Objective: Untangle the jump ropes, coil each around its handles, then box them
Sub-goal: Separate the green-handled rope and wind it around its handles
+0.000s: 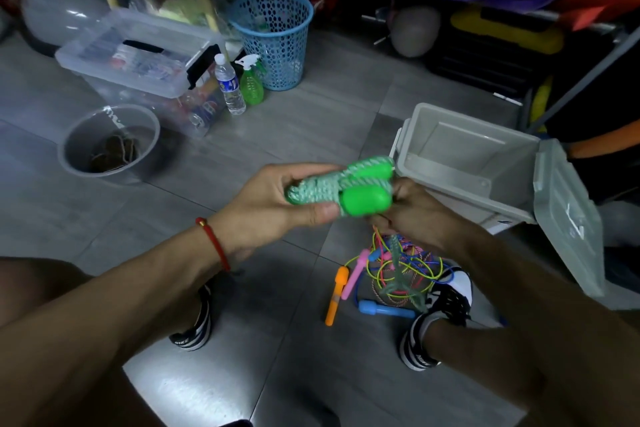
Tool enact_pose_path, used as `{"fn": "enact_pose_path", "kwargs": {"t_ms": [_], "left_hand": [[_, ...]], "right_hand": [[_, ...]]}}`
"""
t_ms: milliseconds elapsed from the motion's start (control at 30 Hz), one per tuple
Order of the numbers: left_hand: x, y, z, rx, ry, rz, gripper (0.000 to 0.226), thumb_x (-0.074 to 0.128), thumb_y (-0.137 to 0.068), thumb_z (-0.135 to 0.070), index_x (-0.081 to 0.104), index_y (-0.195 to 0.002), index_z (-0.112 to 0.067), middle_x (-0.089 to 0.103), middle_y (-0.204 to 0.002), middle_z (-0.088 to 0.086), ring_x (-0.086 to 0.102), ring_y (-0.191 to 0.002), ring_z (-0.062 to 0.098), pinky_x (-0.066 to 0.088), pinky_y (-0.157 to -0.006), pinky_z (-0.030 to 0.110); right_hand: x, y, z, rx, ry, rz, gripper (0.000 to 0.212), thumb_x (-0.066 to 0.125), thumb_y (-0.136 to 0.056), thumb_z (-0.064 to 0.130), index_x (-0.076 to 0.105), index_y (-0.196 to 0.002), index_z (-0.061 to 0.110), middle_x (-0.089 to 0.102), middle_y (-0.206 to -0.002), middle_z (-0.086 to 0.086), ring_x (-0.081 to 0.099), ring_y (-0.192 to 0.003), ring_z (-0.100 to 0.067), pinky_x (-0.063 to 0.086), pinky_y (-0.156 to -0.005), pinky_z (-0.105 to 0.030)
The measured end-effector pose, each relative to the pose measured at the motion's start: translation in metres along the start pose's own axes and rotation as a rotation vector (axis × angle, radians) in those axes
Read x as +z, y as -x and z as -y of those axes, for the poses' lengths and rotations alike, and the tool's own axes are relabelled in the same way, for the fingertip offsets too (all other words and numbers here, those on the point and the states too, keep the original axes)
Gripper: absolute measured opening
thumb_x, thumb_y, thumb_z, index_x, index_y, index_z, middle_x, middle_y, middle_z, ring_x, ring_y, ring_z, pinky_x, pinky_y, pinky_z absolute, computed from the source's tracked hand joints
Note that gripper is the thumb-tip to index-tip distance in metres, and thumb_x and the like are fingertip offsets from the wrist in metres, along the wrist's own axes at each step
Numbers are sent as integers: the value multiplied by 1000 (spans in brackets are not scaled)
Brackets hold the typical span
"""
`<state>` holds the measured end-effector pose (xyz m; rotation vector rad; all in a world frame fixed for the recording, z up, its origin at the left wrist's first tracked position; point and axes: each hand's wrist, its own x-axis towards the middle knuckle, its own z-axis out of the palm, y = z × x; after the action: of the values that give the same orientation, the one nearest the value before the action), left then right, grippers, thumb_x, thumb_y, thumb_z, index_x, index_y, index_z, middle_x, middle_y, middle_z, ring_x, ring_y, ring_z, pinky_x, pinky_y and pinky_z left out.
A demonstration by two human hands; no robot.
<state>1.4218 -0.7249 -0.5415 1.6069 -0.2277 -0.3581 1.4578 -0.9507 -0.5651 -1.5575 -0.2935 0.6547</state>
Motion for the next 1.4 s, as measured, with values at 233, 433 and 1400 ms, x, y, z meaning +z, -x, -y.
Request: {"fn": "enact_pose_path", "kwargs": {"t_ms": [233,433,1400], "left_hand": [[-6,-15,25,-175,-27,-392,26,77,-86,-17,75,-111,-17,68,-84,-3,53,-71,8,43,-55,23],[0,-27,34,-90,-250,-485,29,84,-77,-29,75,-105,-25,73,-83,-13,62,-67,1,50,-66,23],[5,-24,-4,-138,140,114,42,54,-94,-26,58,-128,-1,70,-102,11,69,-92,18,57,-74,27]], "right_hand": [[33,0,4,93,385,23,27,45,-107,25,68,-103,11,49,-50,12,40,-47,-2,39,-49,-18],[46,-7,1,207,414,-157,37,44,-106,26,66,-78,17,67,-67,-3,62,-62,-17,54,-72,-38],[32,7,30,-127,171,-262,45,57,-99,31,67,-55,30,53,-49,16,56,-58,-7,47,-67,-27]]}}
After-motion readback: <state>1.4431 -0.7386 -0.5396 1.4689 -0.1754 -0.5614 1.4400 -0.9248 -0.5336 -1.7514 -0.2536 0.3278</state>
